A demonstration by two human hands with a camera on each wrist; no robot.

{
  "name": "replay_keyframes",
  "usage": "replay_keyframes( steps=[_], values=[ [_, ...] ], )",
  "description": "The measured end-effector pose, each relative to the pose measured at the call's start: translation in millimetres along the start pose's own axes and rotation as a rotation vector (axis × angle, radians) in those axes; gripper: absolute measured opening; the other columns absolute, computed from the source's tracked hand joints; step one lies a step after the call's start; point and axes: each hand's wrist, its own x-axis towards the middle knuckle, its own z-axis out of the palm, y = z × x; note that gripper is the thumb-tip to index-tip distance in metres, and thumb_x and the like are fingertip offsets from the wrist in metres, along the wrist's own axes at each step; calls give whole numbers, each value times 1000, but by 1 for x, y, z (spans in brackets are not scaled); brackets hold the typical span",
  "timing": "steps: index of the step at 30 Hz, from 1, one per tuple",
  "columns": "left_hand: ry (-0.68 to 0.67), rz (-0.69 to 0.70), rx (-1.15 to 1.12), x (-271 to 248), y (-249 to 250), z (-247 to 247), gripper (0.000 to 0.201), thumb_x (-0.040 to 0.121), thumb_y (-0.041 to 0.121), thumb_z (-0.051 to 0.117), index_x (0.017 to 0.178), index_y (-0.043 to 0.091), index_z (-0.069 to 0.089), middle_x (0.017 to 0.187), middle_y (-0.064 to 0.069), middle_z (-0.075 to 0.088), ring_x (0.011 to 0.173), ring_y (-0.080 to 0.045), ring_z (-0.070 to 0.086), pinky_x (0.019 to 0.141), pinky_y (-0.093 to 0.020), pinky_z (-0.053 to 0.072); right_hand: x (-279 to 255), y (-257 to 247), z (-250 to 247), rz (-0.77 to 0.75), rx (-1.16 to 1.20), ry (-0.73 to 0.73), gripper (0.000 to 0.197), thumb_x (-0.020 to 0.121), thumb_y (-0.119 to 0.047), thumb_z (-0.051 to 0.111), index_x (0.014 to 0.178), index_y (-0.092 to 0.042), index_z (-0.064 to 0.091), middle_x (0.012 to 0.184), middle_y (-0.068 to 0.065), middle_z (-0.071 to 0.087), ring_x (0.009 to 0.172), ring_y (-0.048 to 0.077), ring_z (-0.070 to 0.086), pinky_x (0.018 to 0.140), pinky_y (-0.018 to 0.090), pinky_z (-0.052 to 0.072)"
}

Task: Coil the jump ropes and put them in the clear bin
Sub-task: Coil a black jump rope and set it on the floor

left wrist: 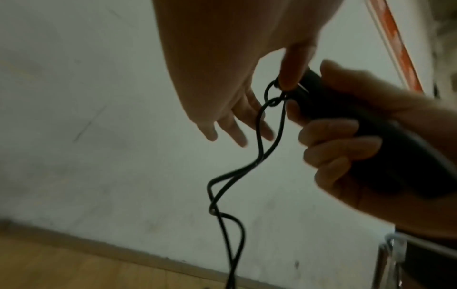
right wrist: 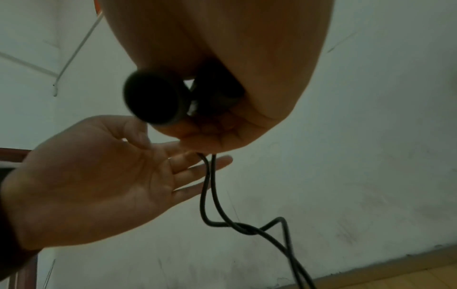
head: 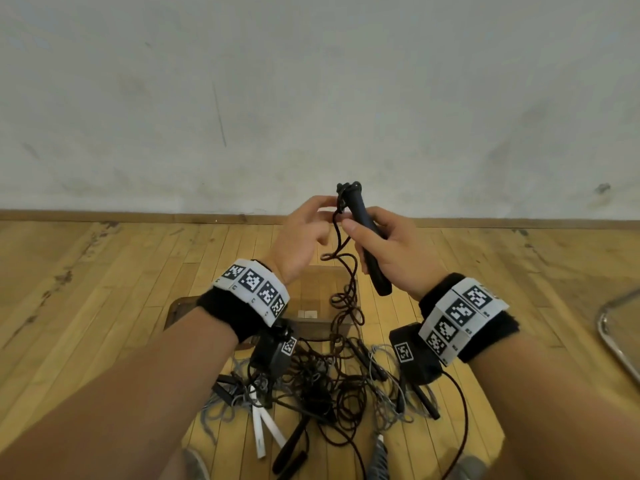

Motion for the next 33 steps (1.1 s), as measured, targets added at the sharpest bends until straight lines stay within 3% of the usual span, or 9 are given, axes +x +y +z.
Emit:
replay_keyframes(
  steps=[2,5,9,12,15,17,22,28,33],
  values=[
    [28,11,-128,-1,2,3,36,89,9,48,123,16,61,98,-2,77,102,-20,71,95,-33,52,0,-1,0,8,-38,4,34,95,-39,66,104,-6,64,72,10,57,57,21,56,60,35,53],
    [12,9,-219,-4,5,8,18,104,13,49,115,14,63,80,3,71,75,-15,69,72,-29,55,0,0,-2,25,-153,-1,34,92,-44,69,92,-10,67,69,7,61,58,22,59,63,47,56],
    [24,27,-53,-2,-1,14,40,85,58,65,112,30,69,70,7,59,61,-13,54,57,-27,48,3,7,-4,19,-445,65,42,83,-62,71,75,-22,57,60,-3,54,51,13,47,52,33,42],
    [96,36,-50,2,-5,17,26,90,52,69,107,33,74,71,9,63,63,-9,55,57,-22,40,4,10,-1,8,-541,67,40,81,-62,73,75,-27,52,62,-8,51,53,10,46,53,27,39],
    [76,-3,-97,6,-4,16,25,100,39,63,114,21,73,60,11,49,50,-6,41,47,-15,33,8,16,-4,8,-368,-26,33,88,-42,76,94,-14,58,77,7,66,66,19,67,65,46,58],
    [54,-13,-96,8,-6,13,31,99,40,63,118,18,73,56,14,41,47,-5,34,48,-16,30,6,17,-6,83,-141,-112,31,94,-26,72,111,-8,53,85,14,73,73,30,74,73,57,61],
    [13,2,-74,8,-5,-3,53,86,54,60,121,16,72,52,15,34,47,-5,29,47,-17,26,6,17,-6,94,-17,-173,33,99,-23,64,127,-18,45,69,9,66,55,28,61,59,40,55],
    [-80,-83,-96,1,-8,-8,45,104,49,46,122,17,71,61,1,29,50,-10,26,48,-22,21,12,27,-8,121,51,-193,41,104,-16,56,142,-20,41,70,9,64,55,28,59,60,41,52],
    [-51,-139,-84,0,-12,-1,54,110,41,37,127,-5,58,60,0,34,46,-9,27,45,-19,24,11,32,-2,114,-52,-199,46,104,-22,57,145,-16,38,71,4,64,61,26,63,64,43,57]
  ],
)
